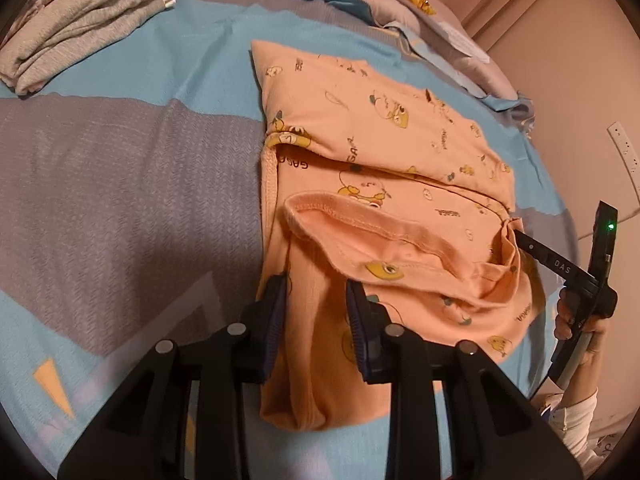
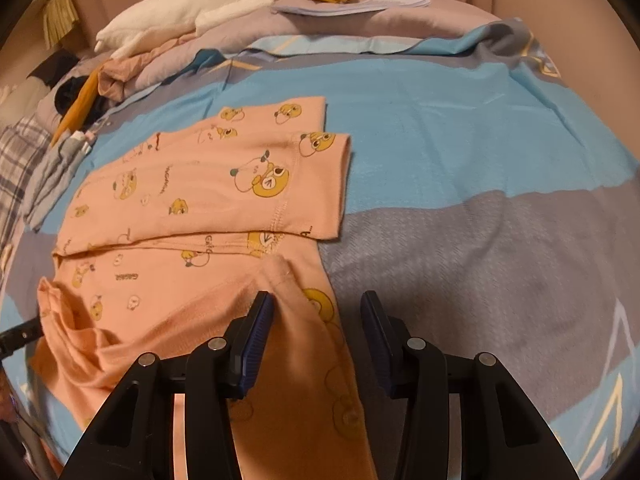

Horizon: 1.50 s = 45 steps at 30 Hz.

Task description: Fold small clothes

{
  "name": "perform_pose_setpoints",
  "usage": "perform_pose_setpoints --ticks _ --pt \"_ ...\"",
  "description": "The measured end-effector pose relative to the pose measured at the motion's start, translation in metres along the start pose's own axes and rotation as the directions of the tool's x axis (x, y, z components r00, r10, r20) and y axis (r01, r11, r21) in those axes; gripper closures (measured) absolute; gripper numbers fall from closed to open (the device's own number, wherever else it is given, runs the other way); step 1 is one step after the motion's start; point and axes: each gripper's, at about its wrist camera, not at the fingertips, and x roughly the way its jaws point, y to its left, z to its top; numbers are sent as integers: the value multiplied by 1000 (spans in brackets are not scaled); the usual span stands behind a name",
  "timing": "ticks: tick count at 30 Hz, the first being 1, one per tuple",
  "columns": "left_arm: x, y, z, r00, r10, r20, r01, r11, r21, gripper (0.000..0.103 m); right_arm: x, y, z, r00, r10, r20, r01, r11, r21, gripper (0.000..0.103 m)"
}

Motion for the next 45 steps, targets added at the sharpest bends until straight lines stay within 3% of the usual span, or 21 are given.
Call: perform_pose_setpoints --ticks 2,3,6,13,24,28,34,45 --pt "2 0 3 1000 2 5 -2 1000 -5 74 -1 -1 0 1000 16 12 -16 1000 9 74" --pt "1 1 4 1000 2 7 -2 1000 -13 74 -2 -1 0 999 34 13 -34 999 18 90" --pt "-1 1 7 1000 -4 15 5 1000 -27 73 -14 -2 -2 999 20 49 -21 999 35 97" --pt "2 0 16 1000 -11 21 12 999 -35 72 -54 -18 -8 987 2 158 -22 991 130 100" --pt "23 -8 35 999 -16 31 16 1000 -17 74 -55 -38 -24 989 15 146 -46 976 213 100" --pt "25 -10 36 999 -19 33 19 1000 -23 94 -55 -35 -24 990 7 143 -36 978 207 100" --pt "1 -14 32 995 -22 99 27 999 -48 98 -64 -29 -23 987 -8 162 -24 982 189 100" --pt "-69 -24 38 958 -97 269 116 992 -57 98 -102 -15 -8 963 13 270 -54 988 144 100"
